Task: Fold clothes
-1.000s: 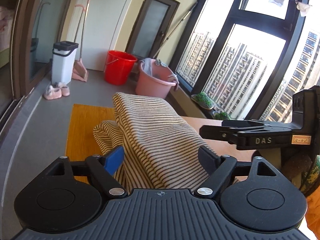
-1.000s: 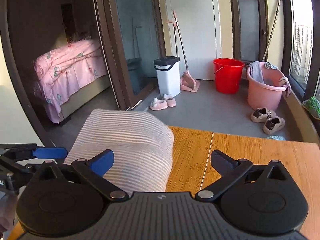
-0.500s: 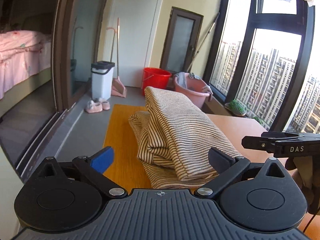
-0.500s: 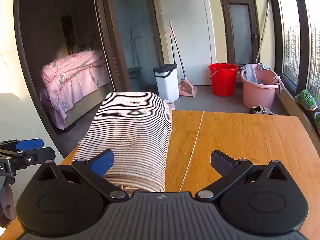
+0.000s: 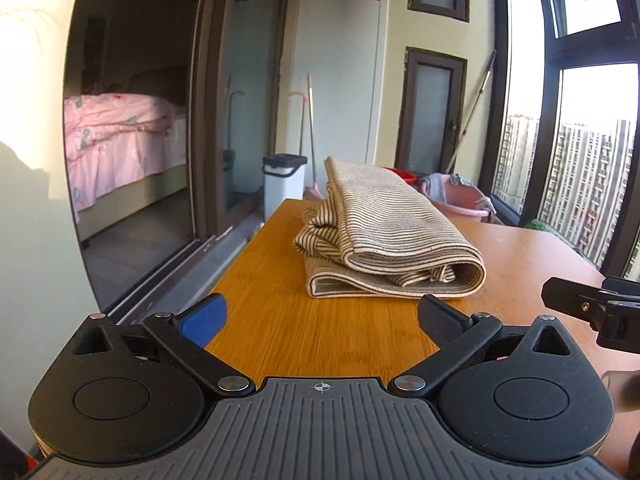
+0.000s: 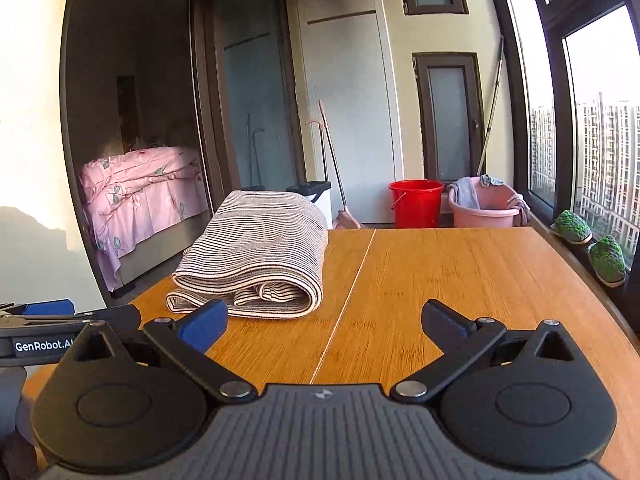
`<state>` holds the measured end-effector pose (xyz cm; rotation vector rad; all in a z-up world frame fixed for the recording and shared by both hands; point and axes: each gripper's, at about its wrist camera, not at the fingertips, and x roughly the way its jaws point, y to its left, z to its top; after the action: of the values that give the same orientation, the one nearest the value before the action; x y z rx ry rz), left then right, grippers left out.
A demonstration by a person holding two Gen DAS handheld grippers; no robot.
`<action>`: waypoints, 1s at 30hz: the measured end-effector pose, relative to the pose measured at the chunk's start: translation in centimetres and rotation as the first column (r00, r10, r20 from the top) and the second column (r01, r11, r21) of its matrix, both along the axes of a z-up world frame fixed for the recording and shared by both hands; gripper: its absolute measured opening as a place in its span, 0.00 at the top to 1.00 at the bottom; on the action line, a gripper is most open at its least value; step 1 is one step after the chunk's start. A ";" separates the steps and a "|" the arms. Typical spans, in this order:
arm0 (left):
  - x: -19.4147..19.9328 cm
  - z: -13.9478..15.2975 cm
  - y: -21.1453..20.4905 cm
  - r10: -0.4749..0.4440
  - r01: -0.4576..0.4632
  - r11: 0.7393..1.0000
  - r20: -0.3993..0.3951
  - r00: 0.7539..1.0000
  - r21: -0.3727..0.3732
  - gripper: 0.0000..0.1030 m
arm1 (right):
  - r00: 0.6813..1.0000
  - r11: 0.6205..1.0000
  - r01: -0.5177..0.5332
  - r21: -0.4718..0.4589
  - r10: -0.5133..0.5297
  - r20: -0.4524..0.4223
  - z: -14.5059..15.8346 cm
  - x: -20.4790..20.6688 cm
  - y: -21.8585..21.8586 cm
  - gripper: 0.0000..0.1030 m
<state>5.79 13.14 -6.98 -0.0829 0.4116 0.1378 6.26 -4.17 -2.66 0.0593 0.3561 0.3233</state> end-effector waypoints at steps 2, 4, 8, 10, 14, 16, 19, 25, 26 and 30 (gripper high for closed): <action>-0.3 0.0 -0.3 -0.009 0.009 1.000 -0.015 1.000 0.012 0.00 | 1.000 1.000 -0.003 -0.010 0.003 0.004 0.1 -0.3 0.2 0.00; -0.6 -0.1 -0.6 -0.020 0.021 1.000 -0.021 1.000 0.020 0.00 | 1.000 1.000 -0.012 -0.012 0.012 -0.010 0.1 -0.6 0.3 0.00; -1.0 -0.3 -0.8 -0.035 0.036 0.999 -0.029 0.999 0.019 0.00 | 0.999 1.000 -0.020 -0.005 0.020 -0.039 0.1 -1.0 0.3 0.00; -0.9 -0.3 -0.8 -0.038 0.038 0.999 -0.035 0.999 0.013 0.00 | 0.999 1.000 -0.012 -0.007 0.012 -0.048 0.1 -1.1 0.3 0.00; -1.0 -0.4 -0.7 -0.043 0.043 0.999 -0.045 0.998 0.003 0.00 | 0.997 1.000 0.010 -0.014 -0.011 -0.074 0.0 -0.9 0.4 0.00; -1.1 -0.5 -0.9 -0.044 0.044 0.999 -0.047 0.998 0.005 0.00 | 0.996 1.000 0.016 -0.016 -0.018 -0.088 -0.1 -0.8 0.3 0.00; -1.1 -0.5 -1.0 -0.046 0.047 0.999 -0.054 0.997 0.009 0.00 | 0.996 1.000 0.015 -0.010 -0.016 -0.087 -0.2 -0.8 0.1 0.00; -0.9 -0.5 -0.8 -0.047 0.047 0.999 -0.066 0.997 -0.010 0.00 | 0.995 1.000 0.011 -0.010 -0.012 -0.096 -0.2 -0.7 0.4 0.00; -0.9 -0.5 -0.7 -0.047 0.047 0.999 -0.070 0.996 -0.015 0.00 | 0.995 1.000 0.011 -0.011 -0.012 -0.098 -0.3 -0.7 0.4 0.00; -0.9 -0.5 -0.7 -0.050 0.048 0.999 -0.074 0.996 -0.021 0.00 | 0.995 1.000 0.011 -0.010 -0.012 -0.102 -0.1 -0.6 0.3 0.00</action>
<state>4.93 12.41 -7.53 -0.0869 0.4891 0.0889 5.66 -3.85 -2.81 0.0685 0.4584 0.3078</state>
